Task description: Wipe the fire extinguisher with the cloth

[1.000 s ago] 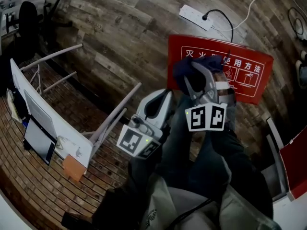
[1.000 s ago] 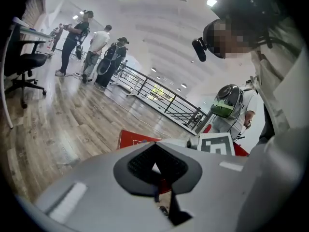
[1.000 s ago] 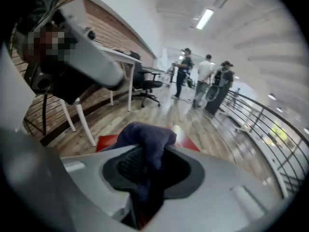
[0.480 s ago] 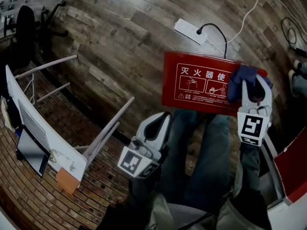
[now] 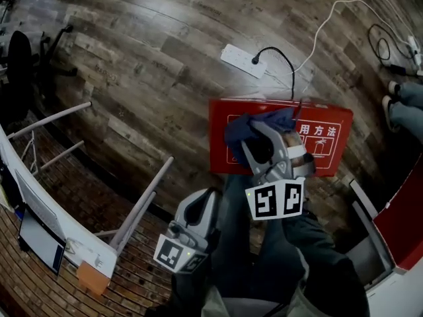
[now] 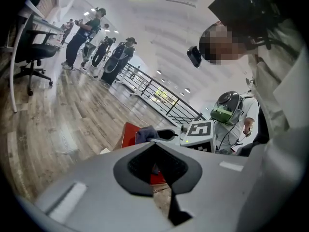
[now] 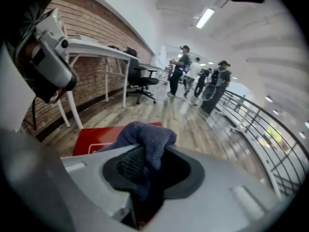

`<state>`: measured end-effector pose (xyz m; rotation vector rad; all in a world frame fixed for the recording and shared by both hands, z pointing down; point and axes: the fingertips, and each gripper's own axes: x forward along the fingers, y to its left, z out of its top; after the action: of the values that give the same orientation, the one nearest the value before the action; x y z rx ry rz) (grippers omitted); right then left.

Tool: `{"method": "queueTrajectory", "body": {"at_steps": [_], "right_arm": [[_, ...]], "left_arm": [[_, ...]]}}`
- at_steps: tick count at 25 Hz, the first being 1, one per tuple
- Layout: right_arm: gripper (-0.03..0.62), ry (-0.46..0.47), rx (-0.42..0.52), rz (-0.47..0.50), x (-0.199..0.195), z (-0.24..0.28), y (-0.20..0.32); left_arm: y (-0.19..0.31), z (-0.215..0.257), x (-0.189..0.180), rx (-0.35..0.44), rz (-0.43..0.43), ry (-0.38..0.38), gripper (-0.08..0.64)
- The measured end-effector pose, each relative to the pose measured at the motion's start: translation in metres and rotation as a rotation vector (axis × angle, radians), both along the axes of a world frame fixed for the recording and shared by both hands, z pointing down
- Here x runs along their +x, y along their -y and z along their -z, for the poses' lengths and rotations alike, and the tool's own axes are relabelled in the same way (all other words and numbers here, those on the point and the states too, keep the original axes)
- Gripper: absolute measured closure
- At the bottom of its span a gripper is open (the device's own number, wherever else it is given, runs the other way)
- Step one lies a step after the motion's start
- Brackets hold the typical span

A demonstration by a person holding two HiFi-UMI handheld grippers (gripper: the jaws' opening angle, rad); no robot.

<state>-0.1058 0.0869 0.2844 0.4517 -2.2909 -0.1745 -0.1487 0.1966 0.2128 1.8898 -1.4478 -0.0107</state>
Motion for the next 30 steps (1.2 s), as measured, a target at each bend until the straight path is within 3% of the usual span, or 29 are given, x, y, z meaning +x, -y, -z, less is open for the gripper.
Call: {"method": "queueTrajectory", "body": {"at_steps": [2,6,12,14,16,18,20,22,26,30], "right_arm": [[0.490,-0.006,0.005,0.103,-0.022,-0.001,-0.015],[0.489,-0.010,-0.001,0.154,-0.023,0.000,-0.005],[0.489,-0.070,0.039,0.207,0.053,0.007,0.074],[0.489,-0.037,0.038,0.164,0.085,0.015,0.113],[0.489,-0.001,-0.063,-0.010,0.123,0.019,0.145],[0.489,-0.084,-0.135,-0.082,0.156,0.015,0.159],[0.489,-0.222,-0.182,-0.039,0.178,0.001,0.147],[0.489,-0.295,-0.249,-0.020,0.190,-0.015,0.124],[0.494,-0.209,-0.313,-0.045,0.171,-0.023,0.113],[0.494,-0.163,-0.251,0.125,0.089,-0.026,0.102]], "left_arm": [[0.003,0.001,-0.005,0.006,0.016,-0.015,0.555],[0.011,0.002,-0.016,0.011,0.038,-0.041,0.555],[0.014,-0.008,-0.030,-0.004,0.025,-0.034,0.555],[0.014,-0.013,-0.031,-0.018,0.017,-0.028,0.555],[0.019,-0.016,-0.029,-0.022,0.014,-0.032,0.555],[0.027,-0.016,-0.026,-0.018,0.015,-0.041,0.555],[0.037,-0.016,-0.022,-0.007,0.020,-0.046,0.555],[0.046,-0.015,-0.016,0.007,0.017,-0.053,0.555],[0.052,-0.013,-0.002,0.016,-0.032,-0.064,0.555],[0.052,-0.013,-0.002,0.022,-0.012,-0.059,0.555]]}}
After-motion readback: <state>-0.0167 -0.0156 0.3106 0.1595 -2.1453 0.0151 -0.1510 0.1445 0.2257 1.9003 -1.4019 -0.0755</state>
